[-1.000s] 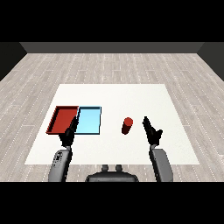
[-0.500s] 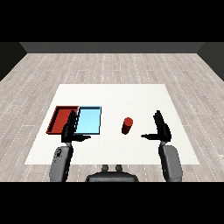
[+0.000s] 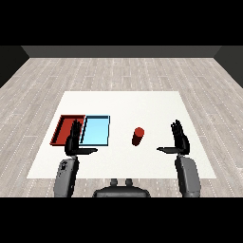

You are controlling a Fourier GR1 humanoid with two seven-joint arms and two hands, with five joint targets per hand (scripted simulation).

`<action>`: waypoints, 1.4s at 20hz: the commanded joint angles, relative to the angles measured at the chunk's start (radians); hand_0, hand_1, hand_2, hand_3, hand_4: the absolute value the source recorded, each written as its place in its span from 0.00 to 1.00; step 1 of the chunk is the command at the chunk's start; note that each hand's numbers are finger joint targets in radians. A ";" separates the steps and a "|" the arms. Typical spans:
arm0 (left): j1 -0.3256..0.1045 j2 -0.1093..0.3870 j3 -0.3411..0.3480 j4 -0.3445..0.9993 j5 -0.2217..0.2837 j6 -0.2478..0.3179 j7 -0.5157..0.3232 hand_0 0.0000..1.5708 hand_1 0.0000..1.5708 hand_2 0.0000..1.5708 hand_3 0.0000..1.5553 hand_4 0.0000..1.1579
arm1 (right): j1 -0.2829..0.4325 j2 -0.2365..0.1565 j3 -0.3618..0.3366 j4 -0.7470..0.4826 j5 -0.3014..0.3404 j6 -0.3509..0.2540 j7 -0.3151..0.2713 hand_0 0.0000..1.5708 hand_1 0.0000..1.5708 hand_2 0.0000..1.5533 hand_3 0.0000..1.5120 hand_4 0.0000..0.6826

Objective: Pick the red can and put it in the red box

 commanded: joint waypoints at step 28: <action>0.004 -0.021 -0.004 -0.013 0.039 -0.015 -0.004 0.00 0.00 0.00 0.00 0.00 | -0.148 0.120 0.080 0.237 0.003 0.000 0.049 0.00 0.00 0.00 0.00 0.00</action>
